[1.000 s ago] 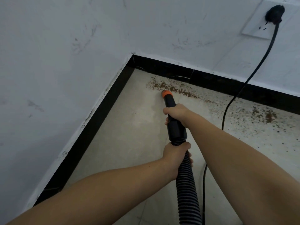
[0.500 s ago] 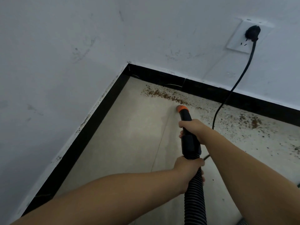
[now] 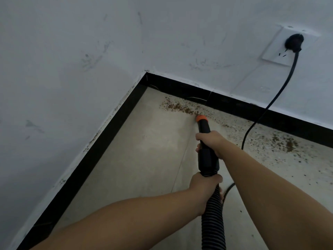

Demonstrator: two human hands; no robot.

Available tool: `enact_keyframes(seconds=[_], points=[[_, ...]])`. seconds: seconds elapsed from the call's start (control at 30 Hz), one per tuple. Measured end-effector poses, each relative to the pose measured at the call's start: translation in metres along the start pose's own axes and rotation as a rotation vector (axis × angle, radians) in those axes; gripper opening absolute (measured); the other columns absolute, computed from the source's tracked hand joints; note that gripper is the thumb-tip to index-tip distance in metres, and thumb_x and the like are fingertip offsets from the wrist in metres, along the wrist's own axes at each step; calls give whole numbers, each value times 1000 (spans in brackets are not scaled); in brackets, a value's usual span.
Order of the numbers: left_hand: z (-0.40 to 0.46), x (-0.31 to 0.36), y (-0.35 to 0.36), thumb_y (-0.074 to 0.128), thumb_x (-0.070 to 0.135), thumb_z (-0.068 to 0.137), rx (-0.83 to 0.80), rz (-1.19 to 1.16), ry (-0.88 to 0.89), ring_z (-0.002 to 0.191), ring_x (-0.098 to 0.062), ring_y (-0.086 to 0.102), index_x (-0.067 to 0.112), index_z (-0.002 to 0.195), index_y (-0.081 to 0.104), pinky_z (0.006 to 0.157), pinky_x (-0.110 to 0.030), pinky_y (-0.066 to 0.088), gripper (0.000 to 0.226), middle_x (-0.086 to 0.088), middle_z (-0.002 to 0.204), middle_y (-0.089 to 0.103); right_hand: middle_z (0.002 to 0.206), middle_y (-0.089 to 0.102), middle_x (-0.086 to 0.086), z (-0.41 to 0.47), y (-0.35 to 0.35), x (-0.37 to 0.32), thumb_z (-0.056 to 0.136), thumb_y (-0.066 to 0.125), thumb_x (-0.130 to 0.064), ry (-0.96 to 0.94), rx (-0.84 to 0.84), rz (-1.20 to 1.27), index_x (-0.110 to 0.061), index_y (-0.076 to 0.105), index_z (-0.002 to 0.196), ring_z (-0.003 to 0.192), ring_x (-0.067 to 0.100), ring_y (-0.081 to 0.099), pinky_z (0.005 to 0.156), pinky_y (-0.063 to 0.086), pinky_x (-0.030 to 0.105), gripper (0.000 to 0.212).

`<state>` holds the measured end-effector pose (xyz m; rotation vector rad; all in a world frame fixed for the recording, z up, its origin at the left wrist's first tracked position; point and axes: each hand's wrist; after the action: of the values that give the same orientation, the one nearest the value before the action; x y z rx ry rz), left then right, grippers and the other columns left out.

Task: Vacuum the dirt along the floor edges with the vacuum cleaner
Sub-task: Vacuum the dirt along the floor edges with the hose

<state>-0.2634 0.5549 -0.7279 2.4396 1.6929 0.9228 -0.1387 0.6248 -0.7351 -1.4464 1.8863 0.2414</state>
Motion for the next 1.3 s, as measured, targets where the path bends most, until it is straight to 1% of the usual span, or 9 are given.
enact_keyframes(seconds=[0.23,0.4,0.5,0.63,0.73,0.87,0.97,1.13,1.3], points=[[9,8,-27,60,6,89,76,-113,42,44,-19,52,6,91,53,49,-27,48,8,-10,63,54,62,57,12,18,44,-20,87,60,-8,-58,-67,-72,-4,46,111,42,21,58,38,47,23,29],[13,23,-45,62,5,87,161,-208,82,39,-18,51,4,89,54,46,-26,47,8,-9,60,54,63,58,11,32,77,-39,85,61,-10,-98,-143,-96,-5,45,110,41,20,59,43,49,26,29],[15,31,-56,65,8,87,206,-223,121,38,-16,52,-2,103,59,42,-23,47,20,-10,64,56,64,58,12,39,95,-49,85,62,-10,-116,-188,-103,-5,45,108,37,18,58,39,47,23,28],[18,40,-62,66,9,87,226,-247,158,47,-20,52,-5,121,56,45,-25,48,38,-12,70,56,65,58,13,45,105,-60,85,62,-10,-132,-216,-107,-4,45,110,36,18,58,37,46,22,30],[20,42,-55,66,9,87,194,-222,149,46,-18,52,-5,117,57,45,-24,48,35,-11,71,56,66,60,12,46,92,-61,86,62,-11,-125,-190,-120,-4,45,110,37,18,59,37,46,22,30],[18,32,-32,62,4,87,124,-171,94,43,-18,50,3,90,53,48,-27,46,9,-10,63,53,66,60,12,37,57,-46,86,61,-11,-88,-125,-98,-3,45,112,45,20,61,43,49,25,31],[18,19,-13,61,5,88,82,-100,52,48,-20,50,5,92,52,51,-29,46,9,-10,65,53,65,59,12,25,26,-29,87,60,-10,-49,-80,-49,-3,45,111,48,21,61,47,50,27,29],[14,-2,23,61,7,88,-3,54,2,50,-21,52,6,93,53,55,-30,48,10,-10,66,55,64,58,12,4,-29,4,87,59,-8,20,23,47,-2,46,107,43,18,60,38,48,22,24],[11,-9,56,63,7,87,-73,139,-45,50,-20,52,8,93,54,52,-29,48,11,-9,68,55,64,59,13,-5,-73,25,86,61,-8,74,89,132,-2,47,109,42,20,60,41,50,27,27]])
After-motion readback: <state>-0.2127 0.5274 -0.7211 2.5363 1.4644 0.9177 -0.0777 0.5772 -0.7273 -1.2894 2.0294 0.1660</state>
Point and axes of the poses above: each hand's wrist, its own z-axis towards the middle knuckle, its own y-axis out of the palm, x = y × z
